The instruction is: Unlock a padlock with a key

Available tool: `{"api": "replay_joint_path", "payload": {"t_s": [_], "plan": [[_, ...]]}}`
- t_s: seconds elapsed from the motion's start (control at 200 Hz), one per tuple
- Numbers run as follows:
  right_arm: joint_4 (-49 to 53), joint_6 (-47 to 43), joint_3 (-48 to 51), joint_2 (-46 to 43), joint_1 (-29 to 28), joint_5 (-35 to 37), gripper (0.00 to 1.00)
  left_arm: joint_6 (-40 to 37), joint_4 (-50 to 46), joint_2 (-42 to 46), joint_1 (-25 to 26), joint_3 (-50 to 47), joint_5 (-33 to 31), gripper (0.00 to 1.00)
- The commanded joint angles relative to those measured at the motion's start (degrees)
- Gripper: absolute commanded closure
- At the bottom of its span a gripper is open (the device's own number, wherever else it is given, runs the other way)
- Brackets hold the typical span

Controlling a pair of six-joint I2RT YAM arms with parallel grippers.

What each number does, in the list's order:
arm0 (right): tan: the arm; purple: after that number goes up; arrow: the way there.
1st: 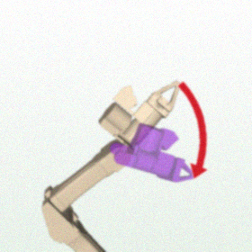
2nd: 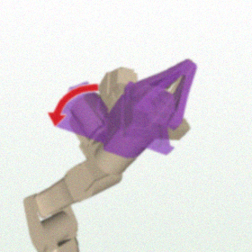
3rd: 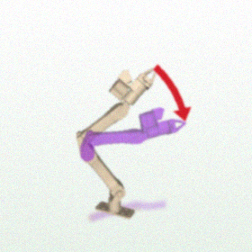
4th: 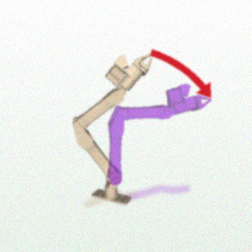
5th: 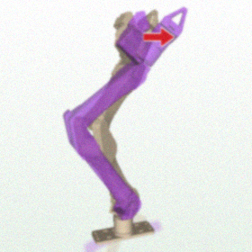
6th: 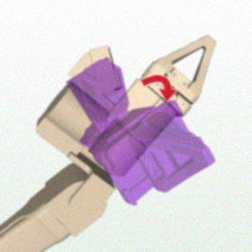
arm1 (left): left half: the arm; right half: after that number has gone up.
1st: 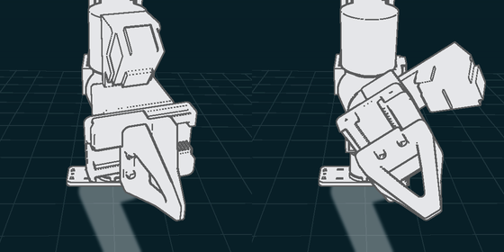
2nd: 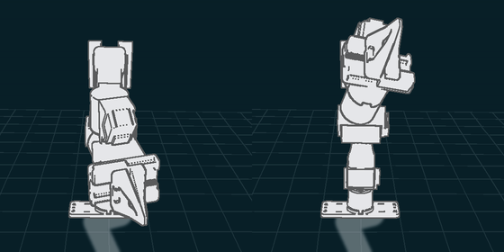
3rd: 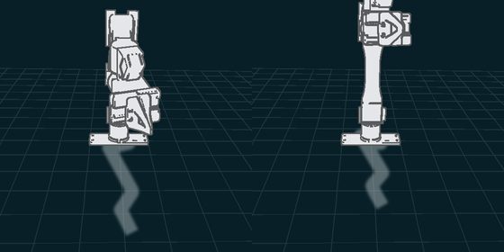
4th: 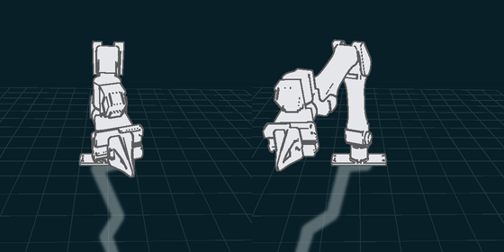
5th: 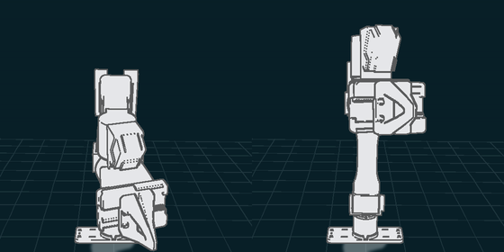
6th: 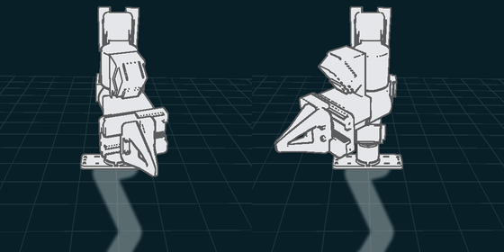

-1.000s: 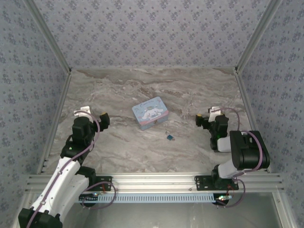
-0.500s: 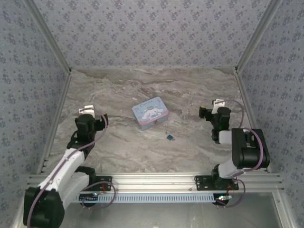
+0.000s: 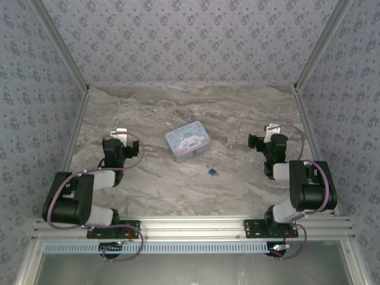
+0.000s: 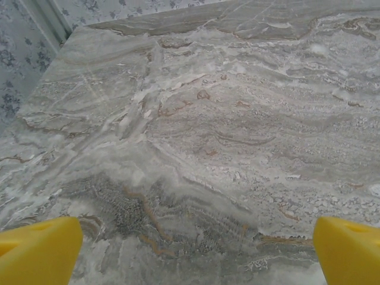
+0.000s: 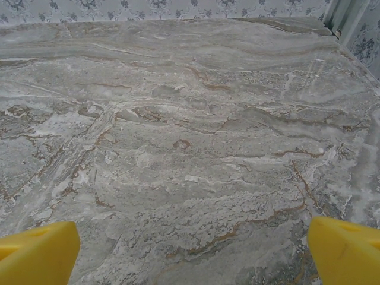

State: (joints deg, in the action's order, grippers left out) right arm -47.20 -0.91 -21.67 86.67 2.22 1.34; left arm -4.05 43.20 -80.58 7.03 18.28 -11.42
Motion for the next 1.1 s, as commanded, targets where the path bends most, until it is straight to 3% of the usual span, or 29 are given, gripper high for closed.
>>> {"api": "replay_joint_path", "payload": {"t_s": [0.0, 0.155, 0.23, 0.295, 0.355, 0.42, 1.094], "plan": [[0.79, -0.15, -0.59, 0.51, -0.33, 1.10, 0.00, -1.02, 10.75, -0.38, -2.15, -2.24, 6.53, 0.01], [0.79, -0.15, -0.57, 0.48, -0.32, 1.11, 0.00, 0.39, 26.96, -8.76, -4.15, -5.87, 9.50, 0.01], [0.79, -0.15, -0.65, 0.45, -0.31, 1.11, 0.00, 0.60, 16.03, -5.10, -4.45, -2.96, 9.87, 0.00], [0.79, -0.15, -0.58, 0.48, -0.33, 0.97, 0.00, 1.56, 14.55, -7.46, -5.09, 0.17, 9.12, 0.00], [0.86, -0.15, -0.57, 0.46, -0.29, 1.03, 0.00, 3.67, 3.37, -6.97, -6.77, 5.08, 8.91, 0.01], [0.80, -0.15, -0.62, 0.43, -0.29, 0.96, 0.00, 6.42, 3.53, -7.07, -9.61, 5.10, 11.97, 0.01], [1.06, -0.32, -0.74, 0.50, -0.47, 1.29, 0.00, 5.82, 3.37, -7.28, -8.62, 5.36, 10.19, 0.01]]}}
